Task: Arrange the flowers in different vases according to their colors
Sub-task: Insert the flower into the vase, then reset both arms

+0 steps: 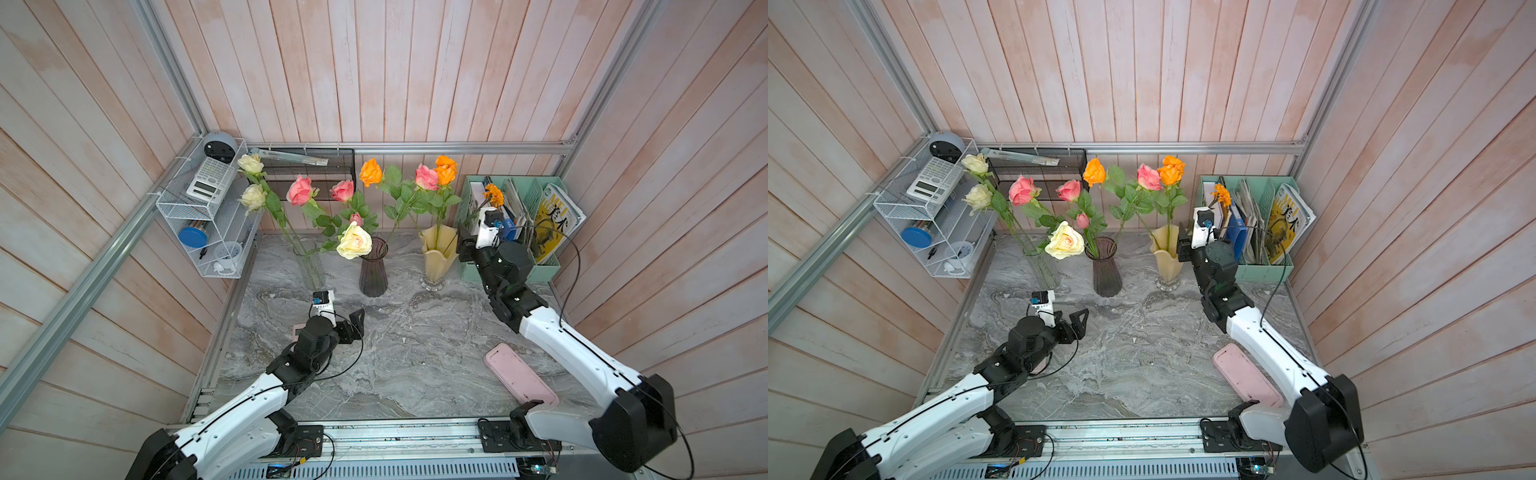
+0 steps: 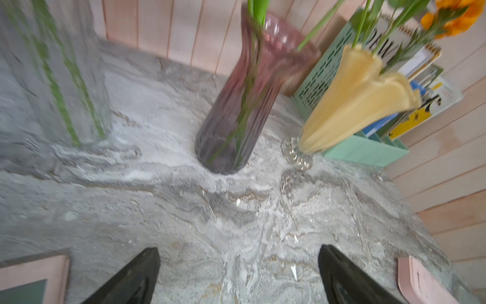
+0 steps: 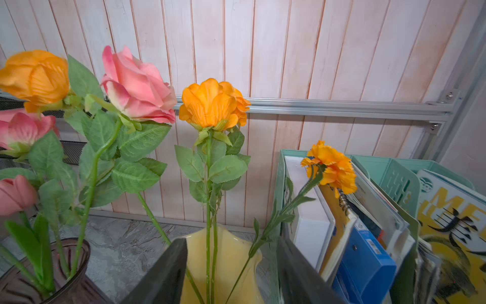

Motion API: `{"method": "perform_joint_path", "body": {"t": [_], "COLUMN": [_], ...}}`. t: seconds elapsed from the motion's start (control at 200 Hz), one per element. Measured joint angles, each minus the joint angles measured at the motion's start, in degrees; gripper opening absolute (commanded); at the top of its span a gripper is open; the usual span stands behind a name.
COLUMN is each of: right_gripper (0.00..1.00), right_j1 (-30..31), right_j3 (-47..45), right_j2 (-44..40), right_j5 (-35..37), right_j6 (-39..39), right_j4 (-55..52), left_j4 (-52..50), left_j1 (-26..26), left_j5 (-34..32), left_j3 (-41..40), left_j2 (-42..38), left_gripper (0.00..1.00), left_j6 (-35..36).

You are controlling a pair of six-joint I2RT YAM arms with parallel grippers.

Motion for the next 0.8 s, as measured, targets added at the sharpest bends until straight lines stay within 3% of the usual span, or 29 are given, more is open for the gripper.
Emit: {"method": "perform_joint_path", "body": {"t": [0.085, 0.24, 0.275, 0.435, 0.615, 0.8], "right_gripper": [0.77, 0.84, 0.97, 0.98, 0.98, 0.98], "right_j1": [0.0, -3.7, -4.9, -8.7, -11.4, -12.3], "right_j3": [-3.0, -10.3, -12.4, -20.4, -23.2, -30.4], "right_j2": [-7.4, -15.8, -16.6, -16.6, -9.6, -0.5], "right_j5": [3.5, 8.5, 9.3, 12.8, 17.8, 21.2], "right_j6": [2.9, 9.0, 10.3, 12.2, 11.6, 7.5], "right_j4": [-7.3, -20.3, -22.1, -25.7, -18.1, -0.8], "left_j4": [-2.0, -3.1, -2.5, 5.5, 19.0, 29.8], "left_j1": [3.7, 13.8, 15.3, 23.7, 33.0, 34.9], "left_j5": [-2.7, -9.1, -11.0, -18.3, -20.9, -18.3], "left_j3": [1.5, 1.6, 1.5, 0.0, -5.5, -9.1], "left_j2": [-3.6, -6.8, -7.0, -4.2, 3.6, 12.6], "left_gripper": [1.00, 1.00, 1.00, 1.00, 1.00, 1.00], "left_j6": [0.7, 2.0, 2.8, 6.9, 11.7, 14.6]}}
